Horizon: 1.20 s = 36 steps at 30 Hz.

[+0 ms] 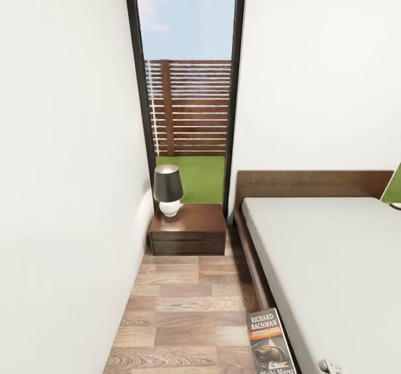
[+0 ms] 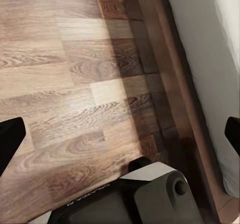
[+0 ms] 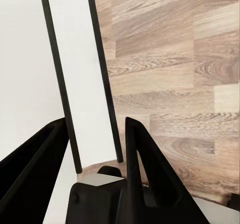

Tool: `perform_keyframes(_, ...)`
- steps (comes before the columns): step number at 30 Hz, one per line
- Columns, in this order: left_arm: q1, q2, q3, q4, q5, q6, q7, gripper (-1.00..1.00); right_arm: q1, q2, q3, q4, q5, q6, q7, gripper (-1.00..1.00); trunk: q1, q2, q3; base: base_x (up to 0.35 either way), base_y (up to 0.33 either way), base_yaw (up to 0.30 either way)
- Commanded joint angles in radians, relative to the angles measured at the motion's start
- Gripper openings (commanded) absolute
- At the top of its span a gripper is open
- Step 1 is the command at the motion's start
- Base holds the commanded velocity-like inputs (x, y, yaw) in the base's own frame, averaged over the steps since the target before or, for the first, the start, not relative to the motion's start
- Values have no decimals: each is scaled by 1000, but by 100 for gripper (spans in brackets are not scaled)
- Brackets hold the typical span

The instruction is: In the bedroom, move the book from the bed onto either nightstand, and place the two sandals side by side next to the bed.

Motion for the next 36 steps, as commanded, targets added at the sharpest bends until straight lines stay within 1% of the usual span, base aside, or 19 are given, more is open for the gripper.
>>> perform_keyframes(1,-1,0,-5,1,10,-2,-4,100,-2,0,-5,2,-6,2,4,-100,1,-2,-2,329,0,-4)
perform_keyframes(8,-1,0,-5,2,10,-2,-4,100,-2,0,-4,2,-6,2,4,-100,1,-2,-2,329,0,10)
perform_keyframes(16,-1,0,-5,1,10,-2,-4,100,-2,0,-4,2,-6,2,5,-100,1,-2,-3,329,0,175)
perform_keyframes(36,-1,-1,-7,1,9,-1,-4,100,-2,0,-5,2,-6,2,5,-100,1,-2,-3,329,0,5)
